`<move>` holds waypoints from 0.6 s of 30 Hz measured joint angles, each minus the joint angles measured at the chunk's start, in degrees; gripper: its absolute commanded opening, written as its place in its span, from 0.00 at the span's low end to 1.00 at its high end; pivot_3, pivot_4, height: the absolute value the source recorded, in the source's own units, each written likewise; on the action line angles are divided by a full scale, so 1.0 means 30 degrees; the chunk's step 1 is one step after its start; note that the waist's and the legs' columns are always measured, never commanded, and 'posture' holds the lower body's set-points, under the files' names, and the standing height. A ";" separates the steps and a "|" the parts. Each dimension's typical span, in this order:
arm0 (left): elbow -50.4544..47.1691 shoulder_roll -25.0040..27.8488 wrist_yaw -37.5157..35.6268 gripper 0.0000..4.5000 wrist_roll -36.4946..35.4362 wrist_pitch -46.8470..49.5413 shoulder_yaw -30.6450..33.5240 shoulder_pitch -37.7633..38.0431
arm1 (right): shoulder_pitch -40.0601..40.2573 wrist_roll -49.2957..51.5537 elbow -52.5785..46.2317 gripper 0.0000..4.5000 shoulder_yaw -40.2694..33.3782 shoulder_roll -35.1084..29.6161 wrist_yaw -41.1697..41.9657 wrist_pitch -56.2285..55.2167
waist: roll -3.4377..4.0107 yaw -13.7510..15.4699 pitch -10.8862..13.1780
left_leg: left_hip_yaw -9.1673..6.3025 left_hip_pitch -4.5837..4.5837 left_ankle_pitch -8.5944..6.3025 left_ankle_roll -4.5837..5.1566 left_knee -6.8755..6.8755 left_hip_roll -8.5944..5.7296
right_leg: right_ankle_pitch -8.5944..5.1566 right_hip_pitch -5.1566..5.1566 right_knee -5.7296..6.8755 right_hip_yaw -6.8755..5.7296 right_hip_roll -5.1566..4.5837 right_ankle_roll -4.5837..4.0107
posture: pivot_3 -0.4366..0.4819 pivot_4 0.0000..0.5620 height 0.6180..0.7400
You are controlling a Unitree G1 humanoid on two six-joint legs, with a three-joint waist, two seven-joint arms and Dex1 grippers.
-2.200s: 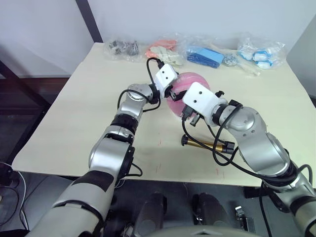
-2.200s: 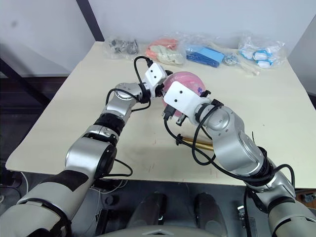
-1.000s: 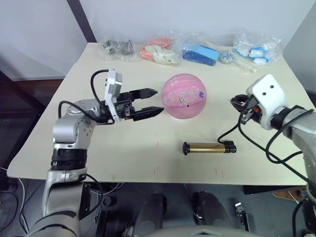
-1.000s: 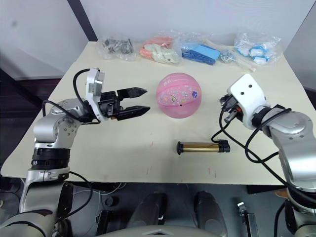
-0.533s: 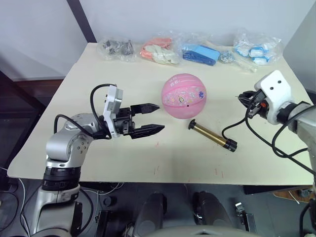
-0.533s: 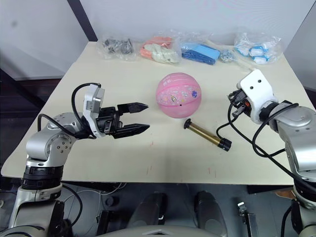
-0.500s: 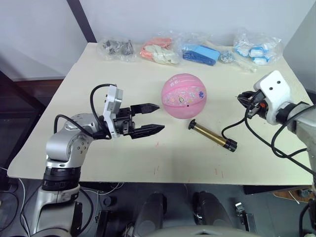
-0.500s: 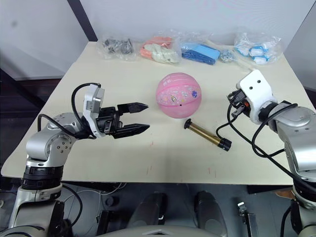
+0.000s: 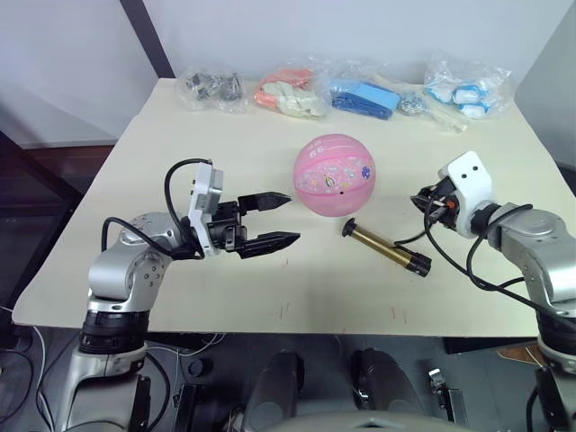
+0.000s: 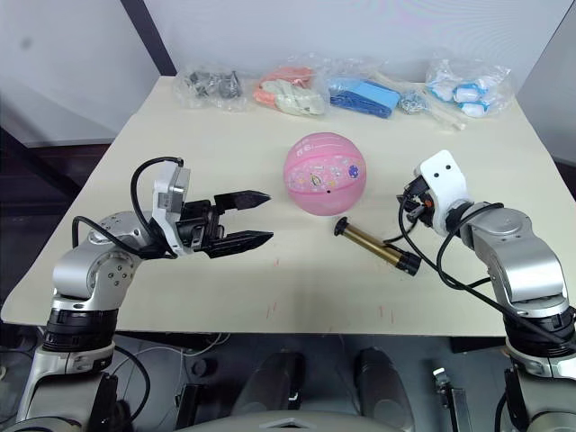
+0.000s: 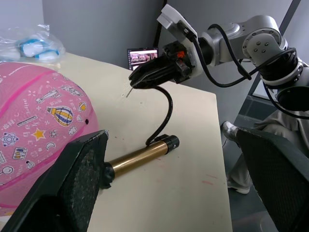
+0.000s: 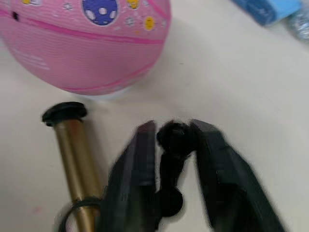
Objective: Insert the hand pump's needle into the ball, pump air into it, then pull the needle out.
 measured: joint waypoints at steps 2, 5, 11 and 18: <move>0.0025 0.0001 -0.0013 1.00 0.0000 -0.0060 0.0000 0.0105 | -0.0089 0.0114 0.0034 0.87 -0.0358 0.0127 -0.0298 0.0020 | 0.0001 0.0007 0.0000 | 0.0001 0.0000 0.0000 0.0000 0.0000 -0.0001 | 0.0000 0.0000 0.0001 0.0001 0.0000 0.0000 | 0.48 0.27 1.00; 0.0029 0.0033 -0.0064 1.00 0.0000 -0.0157 0.0004 0.0376 | -0.0320 0.0795 -0.0227 0.98 -0.1560 0.0233 -0.0498 0.0438 | 0.0006 0.0011 0.0003 | 0.0000 -0.0001 0.0000 0.0000 0.0000 0.0001 | 0.0000 0.0000 0.0000 0.0002 0.0000 0.0000 | 0.48 0.27 1.00; 0.0152 0.0056 -0.0134 1.00 0.0002 -0.0506 0.0019 0.0690 | -0.0765 0.4348 -0.2854 0.98 -0.5666 0.0605 -0.0343 0.2438 | 0.0029 0.0012 0.0018 | -0.0004 -0.0003 -0.0001 0.0002 -0.0005 0.0008 | 0.0000 0.0000 0.0001 0.0001 0.0001 0.0000 | 0.48 0.27 1.00; 0.0481 0.0055 -0.0233 1.00 0.0025 -0.0699 0.0017 0.0767 | 0.0531 0.7017 -0.4461 0.98 -0.7010 0.0244 0.0168 0.2767 | 0.0030 0.0014 0.0018 | 0.0010 -0.0001 -0.0002 0.0003 -0.0003 0.0013 | -0.0001 0.0001 0.0002 -0.0003 0.0006 -0.0001 | 0.48 0.27 1.00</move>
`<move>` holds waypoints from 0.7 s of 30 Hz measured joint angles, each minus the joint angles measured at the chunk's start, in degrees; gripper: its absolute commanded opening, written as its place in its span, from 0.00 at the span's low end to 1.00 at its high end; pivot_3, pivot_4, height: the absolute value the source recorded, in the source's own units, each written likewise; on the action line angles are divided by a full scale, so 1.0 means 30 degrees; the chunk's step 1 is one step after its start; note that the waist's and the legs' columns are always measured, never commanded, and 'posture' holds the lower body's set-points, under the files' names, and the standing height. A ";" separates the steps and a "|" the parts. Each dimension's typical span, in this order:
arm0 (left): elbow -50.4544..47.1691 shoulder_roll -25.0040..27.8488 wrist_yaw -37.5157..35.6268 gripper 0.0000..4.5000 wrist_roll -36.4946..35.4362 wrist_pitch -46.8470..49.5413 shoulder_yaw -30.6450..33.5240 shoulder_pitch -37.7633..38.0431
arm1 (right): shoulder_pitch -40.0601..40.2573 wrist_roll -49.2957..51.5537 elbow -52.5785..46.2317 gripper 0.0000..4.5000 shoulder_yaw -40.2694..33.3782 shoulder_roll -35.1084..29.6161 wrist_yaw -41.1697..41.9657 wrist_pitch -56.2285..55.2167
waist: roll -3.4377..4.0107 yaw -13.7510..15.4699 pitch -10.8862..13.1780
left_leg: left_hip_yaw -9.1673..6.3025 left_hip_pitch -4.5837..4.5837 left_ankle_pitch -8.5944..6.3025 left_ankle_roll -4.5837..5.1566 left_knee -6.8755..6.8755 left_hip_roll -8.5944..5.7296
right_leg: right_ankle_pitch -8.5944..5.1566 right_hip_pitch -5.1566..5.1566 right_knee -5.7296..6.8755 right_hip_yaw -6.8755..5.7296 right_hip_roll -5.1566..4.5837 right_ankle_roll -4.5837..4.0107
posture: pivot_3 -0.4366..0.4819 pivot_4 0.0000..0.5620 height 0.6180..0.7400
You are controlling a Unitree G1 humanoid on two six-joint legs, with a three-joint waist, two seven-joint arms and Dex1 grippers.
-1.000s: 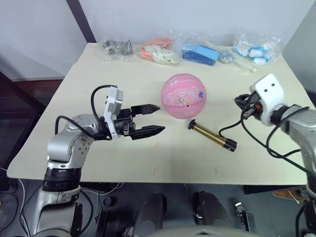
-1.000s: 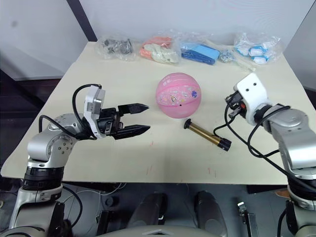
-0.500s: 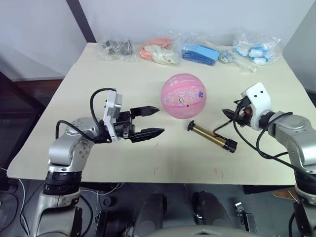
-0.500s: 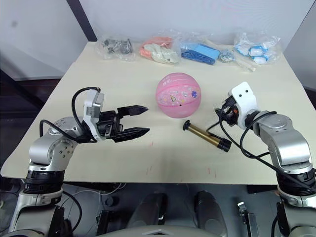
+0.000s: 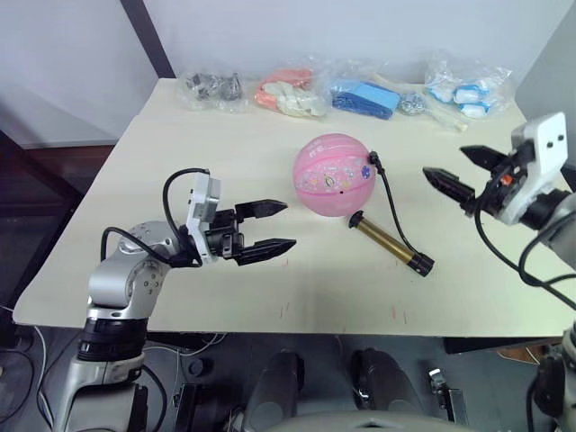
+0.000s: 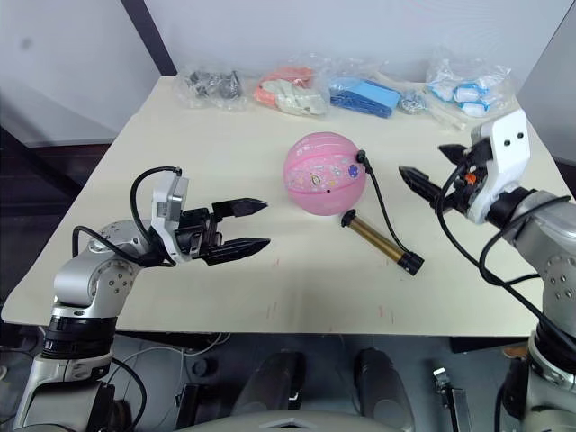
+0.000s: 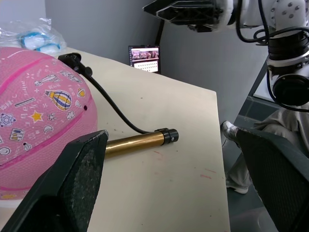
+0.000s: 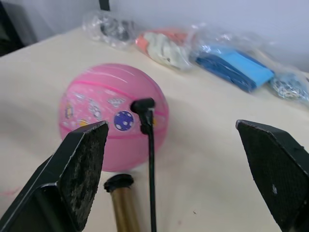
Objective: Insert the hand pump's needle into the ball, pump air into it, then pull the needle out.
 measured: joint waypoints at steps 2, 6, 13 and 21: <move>0.0044 -0.0014 0.0062 1.00 -0.0011 -0.0018 0.0014 0.0001 | 0.0891 0.0451 -0.0471 0.98 -0.0042 -0.0086 0.0338 -0.0532 | 0.0005 0.0001 0.0003 | -0.0003 0.0000 -0.0001 0.0002 0.0000 0.0001 | 0.0000 0.0000 -0.0003 0.0008 -0.0001 0.0002 | 0.48 0.27 1.00; 0.0053 -0.0021 0.0363 1.00 -0.0091 0.0040 0.0193 0.0277 | 0.3019 0.0586 -0.1599 0.98 -0.0171 -0.0345 0.0799 -0.2364 | 0.0000 0.0007 0.0000 | 0.0000 0.0000 -0.0004 0.0006 0.0000 0.0006 | 0.0000 0.0002 -0.0010 0.0010 -0.0001 0.0007 | 0.48 0.27 1.00; -0.0368 -0.0030 0.1394 1.00 -0.0213 0.0218 0.0628 0.1675 | 0.6586 0.2088 -0.2024 0.98 -0.1677 -0.0191 0.1874 -0.4777 | 0.0005 0.0015 0.0003 | 0.0015 0.0020 -0.0003 0.0006 0.0007 0.0036 | -0.0006 0.0004 0.0002 0.0021 0.0006 0.0007 | 0.48 0.27 1.00; -0.0924 0.0103 0.2485 1.00 -0.0191 0.0000 0.1381 0.3766 | 1.1617 0.2962 -0.2665 0.98 -0.3953 -0.0797 0.3806 -0.7094 | 0.0005 0.0054 0.0002 | 0.0018 0.0022 -0.0005 0.0005 0.0005 0.0045 | -0.0048 0.0009 -0.0005 0.0027 0.0007 0.0019 | 0.48 0.27 1.00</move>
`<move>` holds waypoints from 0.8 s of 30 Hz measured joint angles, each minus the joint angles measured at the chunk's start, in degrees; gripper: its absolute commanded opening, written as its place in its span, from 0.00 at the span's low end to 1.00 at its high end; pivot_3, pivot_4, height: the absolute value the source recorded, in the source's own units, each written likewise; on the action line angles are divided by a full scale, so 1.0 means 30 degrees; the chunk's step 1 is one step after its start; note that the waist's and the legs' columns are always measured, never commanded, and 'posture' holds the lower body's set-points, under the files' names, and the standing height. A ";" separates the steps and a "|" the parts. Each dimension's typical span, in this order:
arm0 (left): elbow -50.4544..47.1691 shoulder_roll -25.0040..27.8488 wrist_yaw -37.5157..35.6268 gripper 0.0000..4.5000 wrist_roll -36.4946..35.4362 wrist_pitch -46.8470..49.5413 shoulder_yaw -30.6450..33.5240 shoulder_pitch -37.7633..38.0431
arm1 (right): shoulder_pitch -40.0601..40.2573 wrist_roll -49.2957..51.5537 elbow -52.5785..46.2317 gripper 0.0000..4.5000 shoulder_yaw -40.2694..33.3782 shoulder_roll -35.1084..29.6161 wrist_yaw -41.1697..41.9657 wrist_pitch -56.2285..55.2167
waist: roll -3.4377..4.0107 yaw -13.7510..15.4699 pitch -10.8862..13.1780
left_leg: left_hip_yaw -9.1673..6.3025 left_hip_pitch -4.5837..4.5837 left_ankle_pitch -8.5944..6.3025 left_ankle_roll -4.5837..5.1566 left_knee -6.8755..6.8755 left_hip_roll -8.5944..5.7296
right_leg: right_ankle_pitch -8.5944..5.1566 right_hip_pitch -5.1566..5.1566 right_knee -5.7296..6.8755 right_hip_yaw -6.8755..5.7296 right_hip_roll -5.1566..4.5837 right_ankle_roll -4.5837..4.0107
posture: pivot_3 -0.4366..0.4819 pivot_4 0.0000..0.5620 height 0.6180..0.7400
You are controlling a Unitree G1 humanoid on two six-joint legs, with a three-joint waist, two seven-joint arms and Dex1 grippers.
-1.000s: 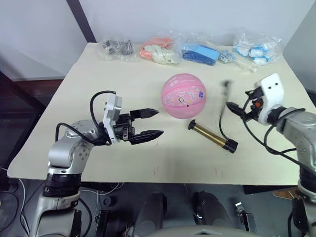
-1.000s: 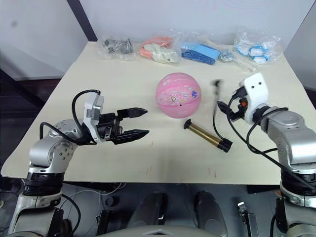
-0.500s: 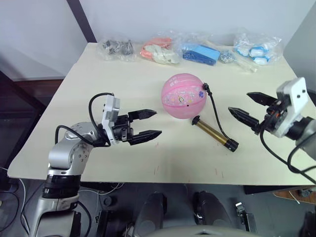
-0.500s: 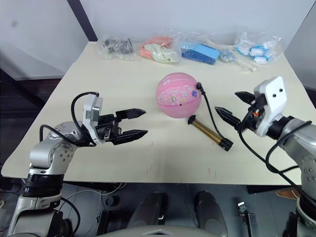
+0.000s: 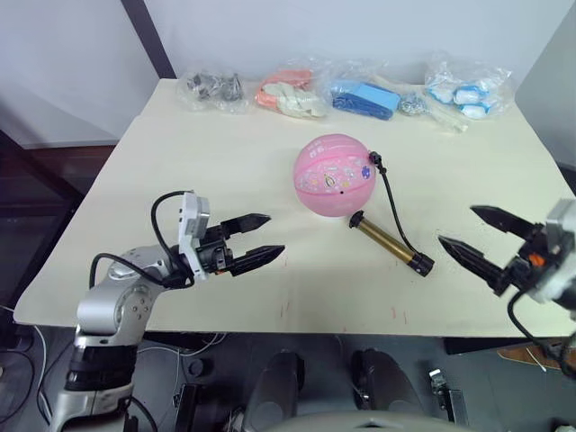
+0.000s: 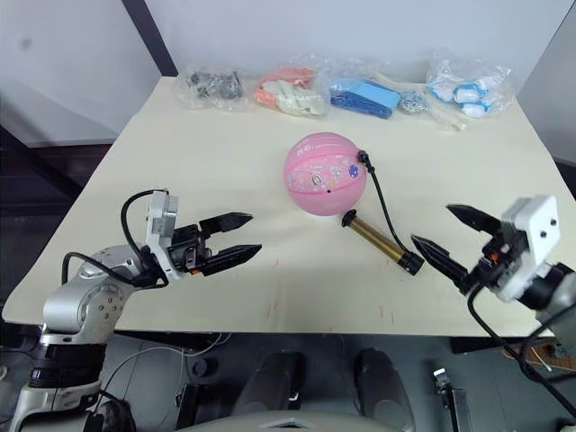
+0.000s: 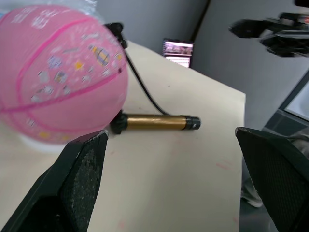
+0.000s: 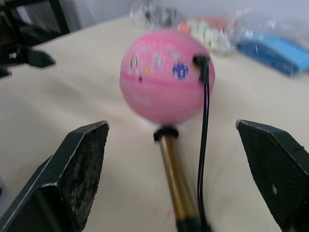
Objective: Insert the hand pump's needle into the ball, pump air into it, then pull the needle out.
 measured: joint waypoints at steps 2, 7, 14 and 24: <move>0.0051 0.0278 0.0085 1.00 0.0224 -0.0198 0.0237 0.0618 | 0.1132 0.0003 -0.0008 0.98 -0.0636 -0.0106 0.0328 -0.0296 | 0.0001 0.0000 0.0000 | 0.0001 0.0002 0.0000 0.0000 -0.0001 0.0006 | -0.0014 0.0000 0.0000 0.0001 0.0001 -0.0009 | 0.48 0.27 1.00; 0.0568 0.0905 0.0087 1.00 0.0679 -0.1008 0.1223 0.2502 | 0.4151 0.0160 -0.0263 0.98 -0.2713 -0.0390 0.0662 -0.0723 | 0.0003 0.0006 -0.0002 | 0.0035 0.0034 0.0000 -0.0001 0.0019 0.0051 | -0.0043 0.0008 0.0004 0.0013 0.0001 -0.0017 | 0.48 0.27 1.00; 0.1549 0.1087 -0.0084 1.00 0.1317 -0.2112 0.1825 0.3944 | 0.6416 -0.0258 -0.0344 0.98 -0.3512 -0.0594 0.0775 -0.1276 | 0.0002 0.0022 -0.0004 | 0.0085 0.0031 -0.0004 -0.0007 0.0027 0.0124 | -0.0042 0.0004 -0.0023 0.0021 -0.0049 -0.0024 | 0.48 0.27 1.00; 0.0861 0.1080 0.0999 1.00 0.1251 -0.1767 0.1828 0.4015 | 0.7591 -0.1112 -0.0767 0.98 -0.3426 -0.0213 0.0149 -0.2389 | 0.0002 0.0092 -0.0003 | 0.0099 0.0008 -0.0008 -0.0007 0.0008 0.0126 | -0.0041 -0.0003 -0.0069 0.0019 -0.0043 -0.0024 | 0.48 0.27 1.00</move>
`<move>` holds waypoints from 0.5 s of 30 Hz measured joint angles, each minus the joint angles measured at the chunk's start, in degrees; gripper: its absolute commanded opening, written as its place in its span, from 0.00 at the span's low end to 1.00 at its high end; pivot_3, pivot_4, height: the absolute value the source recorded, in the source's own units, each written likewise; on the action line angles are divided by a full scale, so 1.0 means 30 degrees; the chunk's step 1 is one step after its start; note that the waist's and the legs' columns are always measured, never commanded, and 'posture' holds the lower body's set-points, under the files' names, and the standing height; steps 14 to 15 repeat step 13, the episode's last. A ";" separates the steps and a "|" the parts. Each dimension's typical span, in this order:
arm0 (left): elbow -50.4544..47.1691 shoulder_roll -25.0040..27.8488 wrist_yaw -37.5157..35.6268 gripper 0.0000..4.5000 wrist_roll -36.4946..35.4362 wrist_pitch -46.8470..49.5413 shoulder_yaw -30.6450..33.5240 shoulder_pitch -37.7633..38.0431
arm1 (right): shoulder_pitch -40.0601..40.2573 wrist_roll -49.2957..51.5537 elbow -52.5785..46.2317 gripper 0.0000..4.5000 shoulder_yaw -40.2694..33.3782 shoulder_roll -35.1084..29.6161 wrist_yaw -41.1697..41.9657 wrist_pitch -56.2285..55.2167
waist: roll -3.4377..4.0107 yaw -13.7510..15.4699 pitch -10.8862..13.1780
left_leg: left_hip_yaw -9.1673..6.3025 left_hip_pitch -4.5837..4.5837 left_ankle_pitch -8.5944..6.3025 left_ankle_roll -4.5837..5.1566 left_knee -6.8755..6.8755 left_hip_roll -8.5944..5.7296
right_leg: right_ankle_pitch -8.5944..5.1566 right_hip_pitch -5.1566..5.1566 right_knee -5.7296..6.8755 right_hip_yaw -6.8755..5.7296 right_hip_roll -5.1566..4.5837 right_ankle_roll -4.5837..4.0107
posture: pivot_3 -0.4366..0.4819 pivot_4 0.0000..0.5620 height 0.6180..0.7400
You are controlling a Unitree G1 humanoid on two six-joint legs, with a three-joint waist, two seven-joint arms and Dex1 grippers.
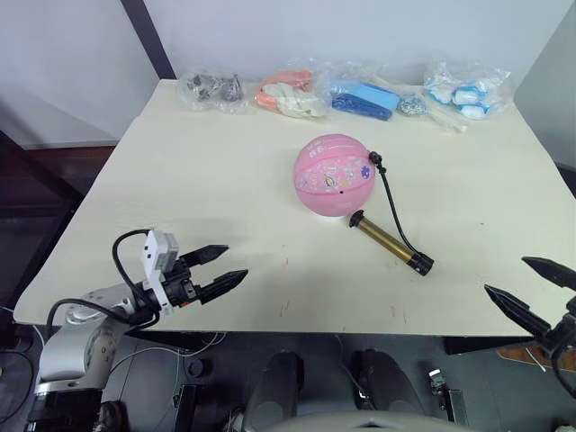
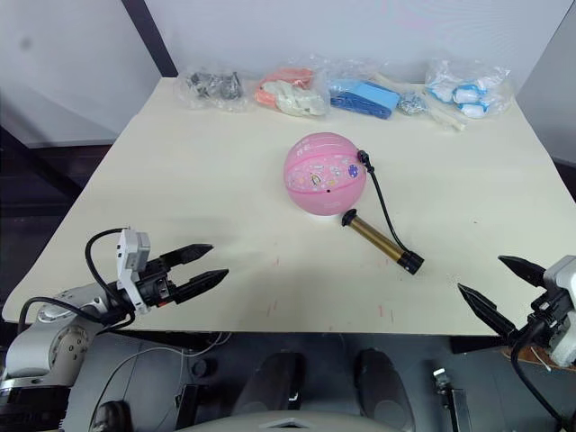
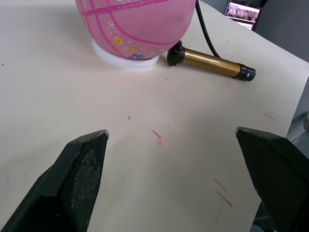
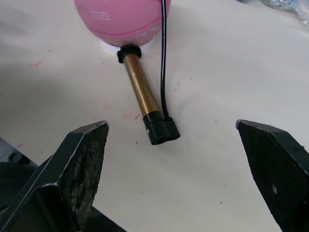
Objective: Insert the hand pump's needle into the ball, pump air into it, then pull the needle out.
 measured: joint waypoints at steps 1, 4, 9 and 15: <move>-0.0106 0.0000 0.0101 1.00 -0.0012 0.0062 0.0002 -0.0001 | 0.0132 -0.0096 0.0008 0.98 0.0050 0.0063 -0.0020 -0.0033 | 0.0000 0.0000 0.0000 | 0.0003 0.0000 0.0000 0.0000 0.0000 0.0001 | 0.0000 0.0000 -0.0003 0.0002 -0.0001 0.0001 | 0.48 0.27 1.00; -0.0595 -0.0009 0.0521 1.00 -0.0184 0.0399 0.0002 0.0024 | 0.0317 -0.0358 0.0135 0.98 0.0187 0.0373 -0.0060 -0.0404 | 0.0001 -0.0001 0.0000 | 0.0013 0.0002 -0.0001 0.0001 0.0000 0.0005 | 0.0001 0.0000 -0.0008 0.0008 -0.0008 0.0002 | 0.48 0.27 1.00; -0.1485 -0.0081 0.1236 1.00 -0.0374 0.0852 0.0000 0.0098 | 0.0572 -0.0820 0.0783 0.98 0.0351 0.0594 0.0092 -0.1242 | 0.0003 -0.0003 0.0001 | 0.0012 0.0003 -0.0002 0.0000 -0.0005 0.0011 | 0.0001 -0.0001 -0.0011 0.0005 -0.0007 0.0001 | 0.48 0.27 1.00; -0.1591 -0.0082 0.1364 1.00 -0.0377 0.0913 -0.0002 0.0085 | 0.0588 -0.0891 0.0920 0.98 0.0523 0.0616 0.0087 -0.1453 | 0.0003 -0.0009 0.0002 | 0.0016 0.0003 -0.0002 0.0000 -0.0006 0.0012 | 0.0001 -0.0003 -0.0014 0.0007 -0.0004 0.0001 | 0.48 0.27 1.00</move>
